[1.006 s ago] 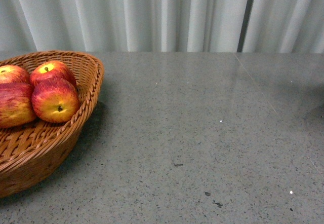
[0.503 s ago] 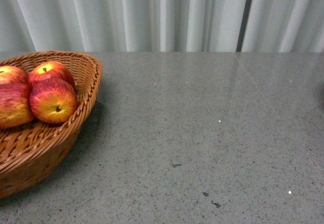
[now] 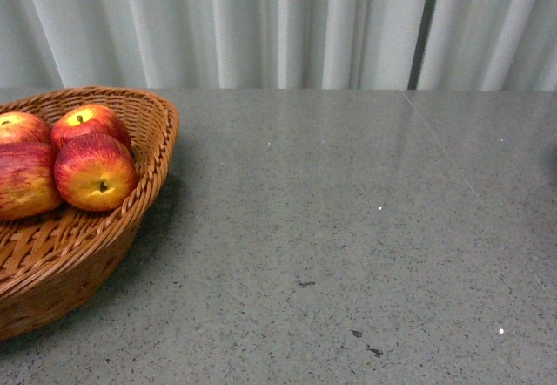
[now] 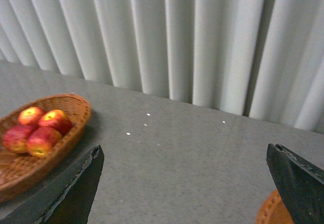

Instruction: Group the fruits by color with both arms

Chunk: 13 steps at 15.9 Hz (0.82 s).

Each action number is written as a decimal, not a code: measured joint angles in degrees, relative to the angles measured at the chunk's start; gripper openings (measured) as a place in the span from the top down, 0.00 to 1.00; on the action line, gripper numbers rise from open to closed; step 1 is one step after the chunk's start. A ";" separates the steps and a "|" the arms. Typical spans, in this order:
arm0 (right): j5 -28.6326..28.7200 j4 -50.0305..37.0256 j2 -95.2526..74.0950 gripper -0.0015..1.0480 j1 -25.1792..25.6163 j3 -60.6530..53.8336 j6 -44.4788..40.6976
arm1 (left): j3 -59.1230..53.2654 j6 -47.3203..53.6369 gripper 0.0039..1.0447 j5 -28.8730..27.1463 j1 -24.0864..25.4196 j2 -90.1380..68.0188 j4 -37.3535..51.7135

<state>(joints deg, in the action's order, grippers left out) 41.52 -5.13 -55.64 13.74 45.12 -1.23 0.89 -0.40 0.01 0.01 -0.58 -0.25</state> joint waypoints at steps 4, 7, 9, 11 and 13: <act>-40.48 4.87 28.94 0.53 -14.05 -21.99 0.42 | 0.00 0.00 0.06 -0.04 0.00 -0.02 0.02; -41.51 8.70 44.22 0.78 -13.62 -31.41 0.52 | 0.00 0.00 0.06 -0.02 0.00 0.00 0.00; -41.51 6.93 47.32 0.86 -13.73 -33.73 0.57 | 0.00 0.00 0.06 -0.02 0.00 0.00 0.02; -41.53 6.82 49.37 0.98 -13.73 -37.68 0.68 | 0.00 0.00 0.06 -0.02 0.00 -0.02 0.00; -41.53 6.40 50.45 0.98 -13.73 -39.19 0.70 | 0.00 0.00 0.06 0.00 0.00 0.00 0.00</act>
<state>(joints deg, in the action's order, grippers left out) -0.01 1.28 -5.19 0.01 5.93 -0.54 0.89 -0.40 0.01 0.01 -0.58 -0.25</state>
